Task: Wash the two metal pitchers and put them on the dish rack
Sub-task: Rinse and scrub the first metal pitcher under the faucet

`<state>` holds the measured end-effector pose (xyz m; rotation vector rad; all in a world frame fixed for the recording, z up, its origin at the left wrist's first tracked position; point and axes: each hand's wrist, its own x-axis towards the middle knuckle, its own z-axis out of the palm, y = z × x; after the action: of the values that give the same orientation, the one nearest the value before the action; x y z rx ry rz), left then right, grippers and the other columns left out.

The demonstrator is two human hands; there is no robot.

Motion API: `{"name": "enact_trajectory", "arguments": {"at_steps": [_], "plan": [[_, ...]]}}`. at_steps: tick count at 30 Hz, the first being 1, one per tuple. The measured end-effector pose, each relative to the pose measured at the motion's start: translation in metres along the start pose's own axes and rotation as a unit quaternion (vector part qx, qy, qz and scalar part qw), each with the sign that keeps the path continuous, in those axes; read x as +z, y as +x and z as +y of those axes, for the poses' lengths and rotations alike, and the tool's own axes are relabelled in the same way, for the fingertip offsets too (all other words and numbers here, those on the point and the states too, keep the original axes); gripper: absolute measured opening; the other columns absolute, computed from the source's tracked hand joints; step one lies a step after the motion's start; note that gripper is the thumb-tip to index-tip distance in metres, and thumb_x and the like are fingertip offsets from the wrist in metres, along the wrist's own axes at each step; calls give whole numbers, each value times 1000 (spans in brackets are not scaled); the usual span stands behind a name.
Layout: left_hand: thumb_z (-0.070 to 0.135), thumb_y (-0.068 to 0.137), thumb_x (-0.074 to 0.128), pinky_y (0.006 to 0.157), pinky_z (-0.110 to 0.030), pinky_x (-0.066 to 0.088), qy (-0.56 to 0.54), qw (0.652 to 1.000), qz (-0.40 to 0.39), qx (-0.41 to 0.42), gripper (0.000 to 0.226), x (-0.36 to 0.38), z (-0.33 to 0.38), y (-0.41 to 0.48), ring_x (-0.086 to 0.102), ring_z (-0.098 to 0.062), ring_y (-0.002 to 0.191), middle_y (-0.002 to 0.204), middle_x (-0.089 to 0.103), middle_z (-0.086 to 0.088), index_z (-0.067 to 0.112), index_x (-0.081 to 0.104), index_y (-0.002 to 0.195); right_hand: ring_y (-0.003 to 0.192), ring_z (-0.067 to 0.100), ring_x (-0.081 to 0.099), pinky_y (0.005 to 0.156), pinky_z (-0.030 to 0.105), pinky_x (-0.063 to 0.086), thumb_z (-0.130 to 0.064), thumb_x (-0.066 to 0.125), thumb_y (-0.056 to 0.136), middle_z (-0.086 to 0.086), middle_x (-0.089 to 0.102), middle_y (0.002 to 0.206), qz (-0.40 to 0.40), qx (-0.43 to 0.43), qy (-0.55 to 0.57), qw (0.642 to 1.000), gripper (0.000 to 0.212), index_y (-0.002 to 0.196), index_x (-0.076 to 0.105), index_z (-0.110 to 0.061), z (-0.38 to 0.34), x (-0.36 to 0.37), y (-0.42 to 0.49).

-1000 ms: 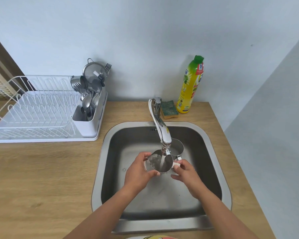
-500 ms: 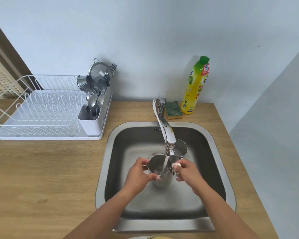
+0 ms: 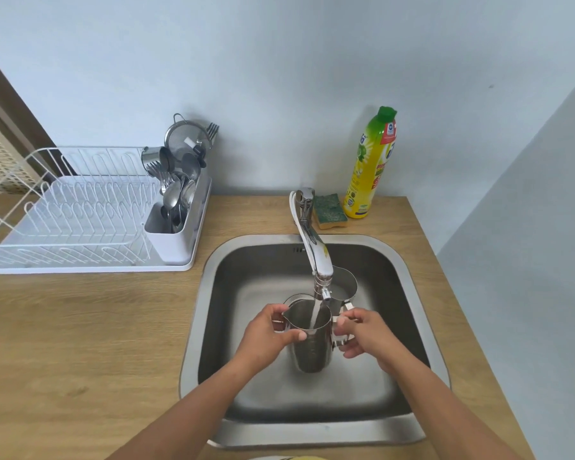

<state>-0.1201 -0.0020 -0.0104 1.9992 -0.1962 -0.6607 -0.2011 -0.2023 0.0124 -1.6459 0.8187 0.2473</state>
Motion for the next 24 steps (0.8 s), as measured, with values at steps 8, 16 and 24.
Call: {"name": "enact_trajectory", "arguments": {"at_steps": [8,16,24], "plan": [[20,76,83,90,-28,53,-46,999,-24,-10,50,4,-1,1,64,-13,101,109,67,2,22,57,118,65,33,63,56,34,59,-18,59,96,17,69,94,-6,25,13,1000,13,97,64,-6,3,-2,-3],[25,81,79,78,-23,53,-67,997,-26,-28,49,6,0,4,64,-10,99,110,66,3,20,57,124,64,36,68,58,37,61,-23,60,96,18,72,97,1,36,-7,999,18,102,64,-7,-4,-4,-6],[42,85,72,59,-22,46,-96,994,-12,-54,35,3,11,6,63,-13,86,107,69,-5,21,63,110,52,30,68,39,26,50,-31,55,97,17,74,78,5,30,-6,1000,21,106,58,-13,-7,-3,-10]]}}
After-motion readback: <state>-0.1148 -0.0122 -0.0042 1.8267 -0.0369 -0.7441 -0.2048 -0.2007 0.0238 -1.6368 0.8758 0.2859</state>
